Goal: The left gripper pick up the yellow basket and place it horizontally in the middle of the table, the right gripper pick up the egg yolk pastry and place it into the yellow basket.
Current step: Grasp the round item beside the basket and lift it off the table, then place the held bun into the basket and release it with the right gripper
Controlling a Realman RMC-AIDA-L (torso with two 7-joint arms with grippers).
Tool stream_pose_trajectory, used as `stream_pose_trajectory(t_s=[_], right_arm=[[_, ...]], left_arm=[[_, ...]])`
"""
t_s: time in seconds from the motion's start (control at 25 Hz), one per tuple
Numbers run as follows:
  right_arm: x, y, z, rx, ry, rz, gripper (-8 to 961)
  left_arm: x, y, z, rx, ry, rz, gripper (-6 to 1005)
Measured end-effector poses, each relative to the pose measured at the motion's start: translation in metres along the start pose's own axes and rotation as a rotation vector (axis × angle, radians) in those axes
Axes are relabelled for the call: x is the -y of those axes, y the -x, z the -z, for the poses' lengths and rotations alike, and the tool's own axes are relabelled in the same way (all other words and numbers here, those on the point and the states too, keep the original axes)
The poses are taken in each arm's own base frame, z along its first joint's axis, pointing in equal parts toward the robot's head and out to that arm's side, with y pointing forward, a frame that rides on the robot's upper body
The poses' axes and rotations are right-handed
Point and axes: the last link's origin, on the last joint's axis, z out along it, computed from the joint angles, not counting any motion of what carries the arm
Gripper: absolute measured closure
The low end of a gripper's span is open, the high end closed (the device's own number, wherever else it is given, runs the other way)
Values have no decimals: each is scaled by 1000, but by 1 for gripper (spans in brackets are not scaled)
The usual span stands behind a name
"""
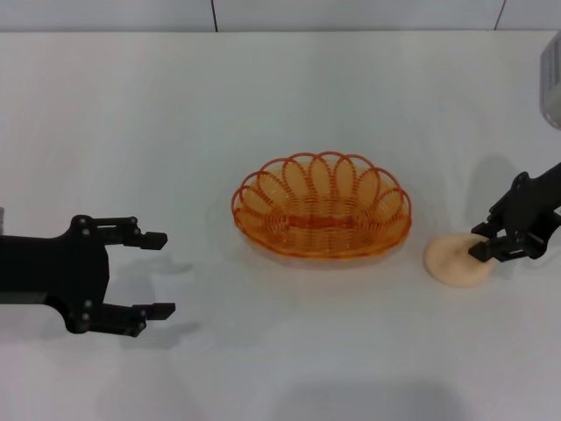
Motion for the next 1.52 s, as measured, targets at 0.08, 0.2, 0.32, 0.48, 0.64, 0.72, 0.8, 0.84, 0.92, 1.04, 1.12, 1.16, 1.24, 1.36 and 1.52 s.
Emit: stream_pose_trajectory(t_s=[0.08, 0.2, 0.32, 0.48, 0.64, 0.72, 0.8, 0.84, 0.92, 1.04, 1.12, 1.16, 1.24, 1.36, 1.52], right_arm=[[0, 1, -1, 2, -3, 4, 597], [-1, 3, -1, 5, 1, 14, 714], [-3, 4, 0, 1, 14, 21, 785], [-2, 6, 9, 9, 8, 29, 850], [-2, 11, 28, 25, -18, 47, 896], [-1, 14, 41, 38, -43, 55, 910], [0, 21, 56, 65, -67, 68, 917], [-1, 24, 61, 77, -69, 76, 917], [-3, 34, 68, 109, -67, 100, 916], [-10, 55, 68, 173, -43, 148, 917], [-14, 67, 62, 209, -28, 168, 919], [-15, 74, 58, 221, -23, 174, 920], [-18, 88, 44, 240, -21, 185, 921], [-22, 104, 27, 261, -33, 208, 920], [-21, 113, 11, 285, -61, 206, 919]], left_arm=[[0, 0, -1, 2, 2, -1, 201], [0, 1, -1, 8, 2, 2, 201], [1, 1, -2, 10, -1, 0, 202], [2, 1, -2, 11, -4, -3, 202], [2, 1, -3, 16, -6, -5, 202], [3, 1, -3, 18, -10, -4, 202], [3, 2, -3, 19, -11, -2, 202], [3, 2, -3, 19, -12, 0, 202], [3, 1, -3, 21, -12, 1, 202], [4, 1, -3, 21, -12, 0, 202], [5, 1, -3, 23, -17, 0, 202], [6, 1, -3, 23, -19, 3, 202], [6, 1, -4, 24, -22, 7, 203], [7, 1, -4, 27, -27, 8, 203], [8, 0, -5, 30, -23, 5, 203]])
